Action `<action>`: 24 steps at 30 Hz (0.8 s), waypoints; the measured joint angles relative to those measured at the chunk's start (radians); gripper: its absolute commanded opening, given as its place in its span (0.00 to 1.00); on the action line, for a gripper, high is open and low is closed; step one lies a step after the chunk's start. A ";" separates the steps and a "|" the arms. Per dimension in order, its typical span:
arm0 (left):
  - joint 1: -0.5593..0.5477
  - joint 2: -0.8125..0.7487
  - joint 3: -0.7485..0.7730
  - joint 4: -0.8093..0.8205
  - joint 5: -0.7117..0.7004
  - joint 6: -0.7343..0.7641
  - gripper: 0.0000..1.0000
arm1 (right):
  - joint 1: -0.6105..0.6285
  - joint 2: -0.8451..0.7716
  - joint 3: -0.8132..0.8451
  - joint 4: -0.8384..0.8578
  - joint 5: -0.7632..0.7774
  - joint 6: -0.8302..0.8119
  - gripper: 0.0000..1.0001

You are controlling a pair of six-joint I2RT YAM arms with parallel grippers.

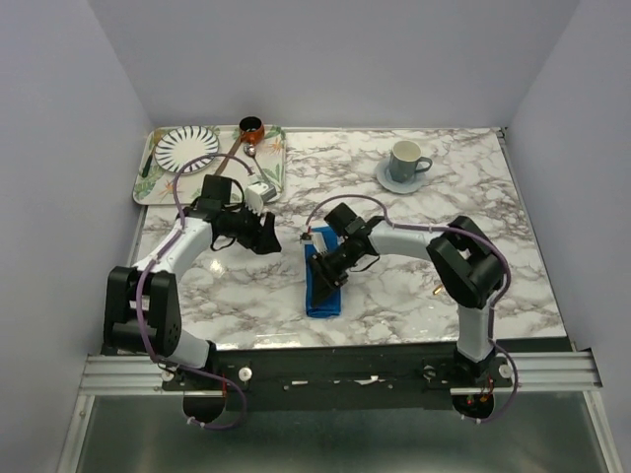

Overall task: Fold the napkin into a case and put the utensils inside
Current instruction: Smooth out the smaller rectangle-folded napkin at the center of the board, then pick up the knife from the corner of the board.

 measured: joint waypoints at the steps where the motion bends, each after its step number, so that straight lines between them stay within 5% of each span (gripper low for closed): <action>1: 0.000 -0.018 0.000 0.004 -0.001 0.002 0.83 | 0.000 -0.044 -0.002 -0.011 0.012 -0.010 0.72; 3: -0.001 -0.080 0.006 0.008 -0.008 0.009 0.99 | -0.003 -0.131 -0.011 -0.028 0.029 -0.032 0.78; 8: -0.040 -0.226 0.055 0.025 -0.114 0.064 0.99 | -0.084 -0.475 -0.067 -0.053 0.118 -0.069 0.83; 12: -0.068 -0.339 0.082 0.080 -0.256 0.122 0.99 | -0.273 -0.656 -0.117 -0.111 0.211 -0.112 0.84; 17: -0.068 -0.388 0.078 0.180 -0.450 0.121 0.99 | -0.558 -0.716 -0.169 -0.232 0.309 -0.167 0.83; 24: -0.072 -0.294 0.083 0.215 -0.477 0.029 0.91 | -0.899 -0.686 -0.177 -0.399 0.480 -0.202 0.71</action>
